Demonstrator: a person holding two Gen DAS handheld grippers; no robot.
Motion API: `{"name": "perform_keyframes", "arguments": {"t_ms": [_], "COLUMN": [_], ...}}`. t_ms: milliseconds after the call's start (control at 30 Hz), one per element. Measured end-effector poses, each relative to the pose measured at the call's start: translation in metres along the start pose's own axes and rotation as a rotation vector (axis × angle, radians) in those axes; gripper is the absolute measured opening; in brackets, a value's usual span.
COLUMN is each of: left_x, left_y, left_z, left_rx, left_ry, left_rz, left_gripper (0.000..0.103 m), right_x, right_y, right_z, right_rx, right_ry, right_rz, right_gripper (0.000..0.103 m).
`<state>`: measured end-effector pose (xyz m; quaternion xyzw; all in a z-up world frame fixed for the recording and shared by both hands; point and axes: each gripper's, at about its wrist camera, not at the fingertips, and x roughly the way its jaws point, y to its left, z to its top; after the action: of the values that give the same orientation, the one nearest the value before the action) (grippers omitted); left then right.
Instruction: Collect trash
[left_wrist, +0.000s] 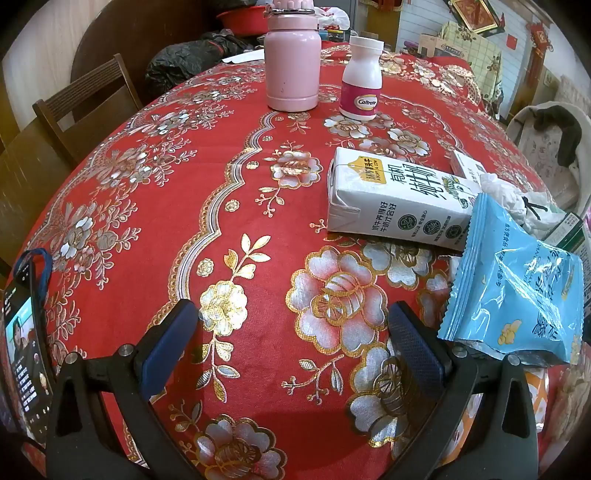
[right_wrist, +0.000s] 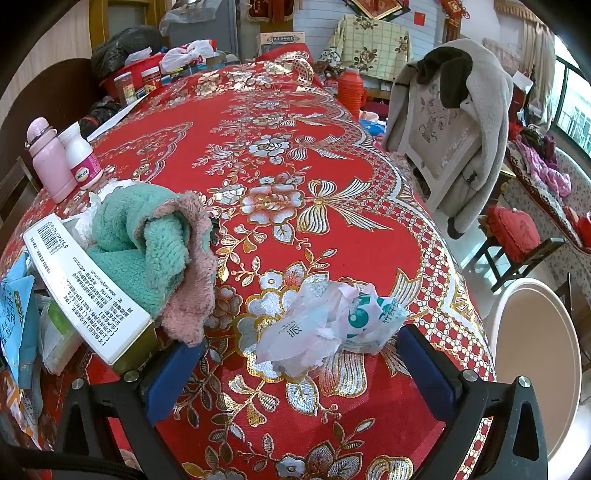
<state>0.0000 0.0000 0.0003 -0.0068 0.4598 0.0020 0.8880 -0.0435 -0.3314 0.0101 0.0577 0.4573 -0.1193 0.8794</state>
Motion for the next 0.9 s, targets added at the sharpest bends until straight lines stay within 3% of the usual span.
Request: {"name": "perform_keyframes", "arguments": {"t_ms": [200, 467, 900], "left_x": [-0.009, -0.081, -0.186], "left_y": [0.001, -0.008, -0.035], "left_z": [-0.002, -0.005, -0.025], "left_rx": [0.03, -0.02, -0.056], "left_ry": [0.065, -0.022, -0.153], "left_rz": [-0.029, -0.021, -0.062], "left_gripper": [0.102, 0.102, 0.102], "right_x": [0.0, -0.006, -0.139], "right_y": [0.0, -0.003, -0.043], "right_z": [0.0, 0.0, 0.003], "right_rx": [0.001, -0.094, -0.044], "right_ry": [0.0, 0.079, -0.105], "right_rz": [0.001, 0.057, 0.096], "right_gripper": [0.103, 0.103, 0.103]}}
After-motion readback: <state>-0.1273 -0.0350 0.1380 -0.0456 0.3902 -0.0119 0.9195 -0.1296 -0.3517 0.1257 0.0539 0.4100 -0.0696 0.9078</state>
